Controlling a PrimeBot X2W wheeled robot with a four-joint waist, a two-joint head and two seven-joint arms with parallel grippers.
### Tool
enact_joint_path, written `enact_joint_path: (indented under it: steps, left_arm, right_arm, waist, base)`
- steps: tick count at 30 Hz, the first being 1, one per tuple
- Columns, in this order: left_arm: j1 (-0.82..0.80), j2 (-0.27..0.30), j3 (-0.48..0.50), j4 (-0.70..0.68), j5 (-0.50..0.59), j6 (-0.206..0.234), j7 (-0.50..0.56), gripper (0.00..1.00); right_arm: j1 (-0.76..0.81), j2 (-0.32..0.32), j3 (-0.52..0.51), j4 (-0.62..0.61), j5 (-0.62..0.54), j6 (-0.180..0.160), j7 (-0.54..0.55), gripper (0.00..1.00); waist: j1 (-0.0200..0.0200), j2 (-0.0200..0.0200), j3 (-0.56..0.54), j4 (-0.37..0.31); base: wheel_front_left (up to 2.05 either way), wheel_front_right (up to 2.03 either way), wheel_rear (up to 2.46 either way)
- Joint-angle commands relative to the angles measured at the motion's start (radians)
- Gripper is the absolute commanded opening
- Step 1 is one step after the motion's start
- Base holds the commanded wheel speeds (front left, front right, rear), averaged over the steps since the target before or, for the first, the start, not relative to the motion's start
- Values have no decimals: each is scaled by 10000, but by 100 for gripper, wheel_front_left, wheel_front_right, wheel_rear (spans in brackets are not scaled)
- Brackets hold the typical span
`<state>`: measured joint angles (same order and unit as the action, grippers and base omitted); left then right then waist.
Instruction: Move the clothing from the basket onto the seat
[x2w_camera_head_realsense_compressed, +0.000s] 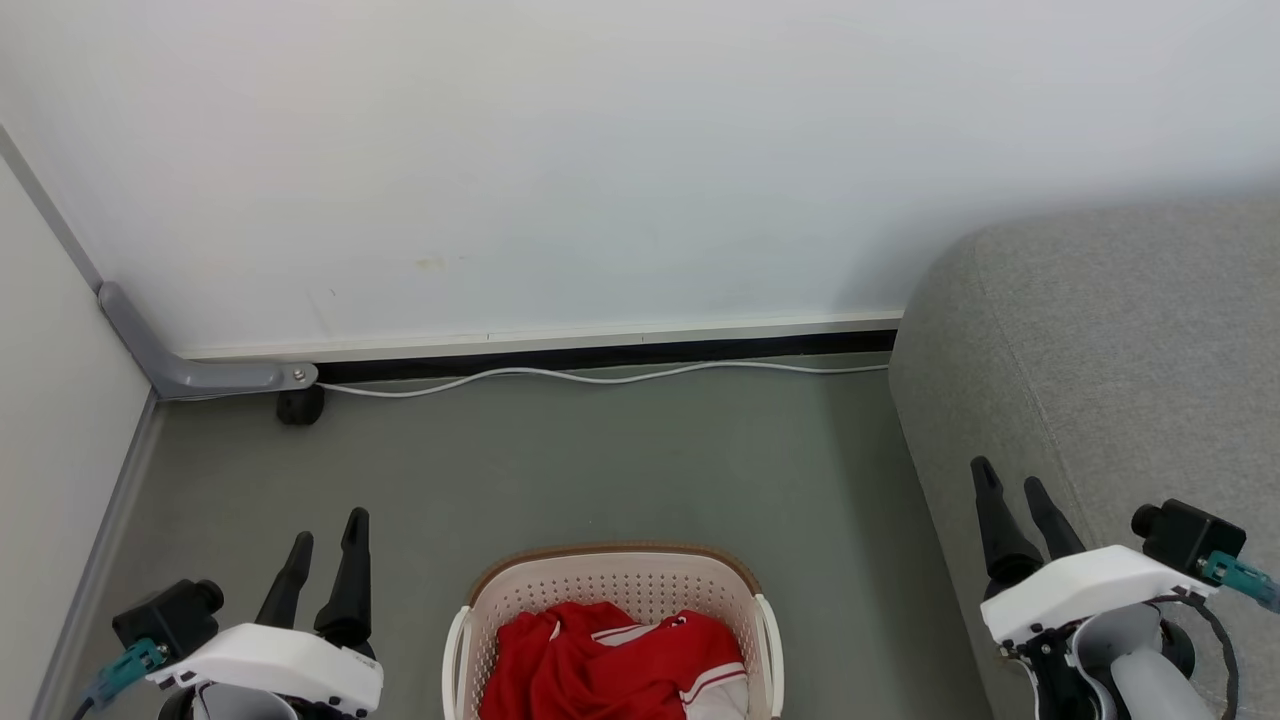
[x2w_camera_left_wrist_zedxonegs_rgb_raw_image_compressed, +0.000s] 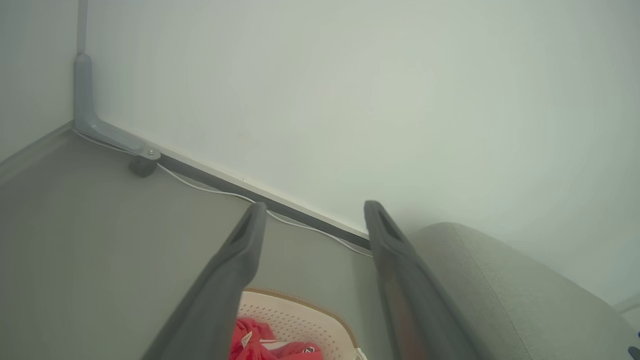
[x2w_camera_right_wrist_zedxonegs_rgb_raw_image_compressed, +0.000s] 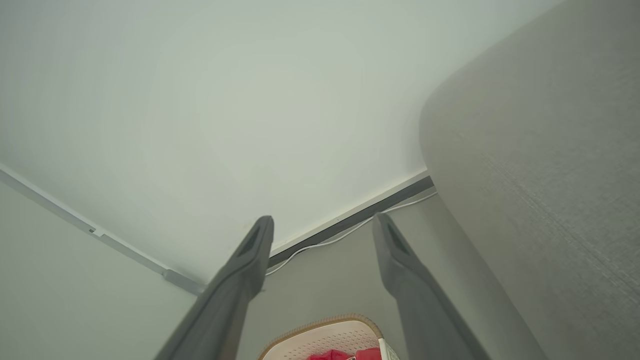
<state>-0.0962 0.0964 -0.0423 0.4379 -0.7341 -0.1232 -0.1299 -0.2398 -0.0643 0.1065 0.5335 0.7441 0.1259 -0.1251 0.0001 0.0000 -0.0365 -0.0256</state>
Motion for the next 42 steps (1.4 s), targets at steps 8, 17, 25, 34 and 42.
enact_joint_path:
  steps: [8, 17, 25, 34, 42]
  left_arm:
    - [-945, 372, 104, 55, 1210, -52, -368, 100]
    - [-1150, 409, 85, 332, 2321, -58, -633, 100]
    - [-1282, 435, 64, 628, 3216, -63, -838, 100]
    - [-1342, 360, 236, 824, 4330, -70, -1102, 100]
    - [-1301, 323, 412, 896, 5209, -75, -1319, 100]
  right_arm:
    - [-1061, -143, 344, 217, -1266, 36, -417, 100]
    - [-1382, -161, 624, 620, -2335, 40, -682, 100]
    - [-1577, -173, 795, 903, -3224, 42, -886, 100]
    - [-1755, -162, 953, 1114, -4288, 45, -1150, 100]
    - [-1847, -153, 823, 1176, -5197, 48, -1367, 100]
  waist:
    - [-1, 0, -1, -21]
    - [-1, 0, -11, -55]
    - [-1, 0, -34, -72]
    - [-1, 0, -71, -120]
    - [-1, 0, -133, -179]
  base:
    - [0, 0, 0]
    - [0, 0, 0]
    - [0, 0, 0]
    - [0, 0, 0]
    - [0, 0, 0]
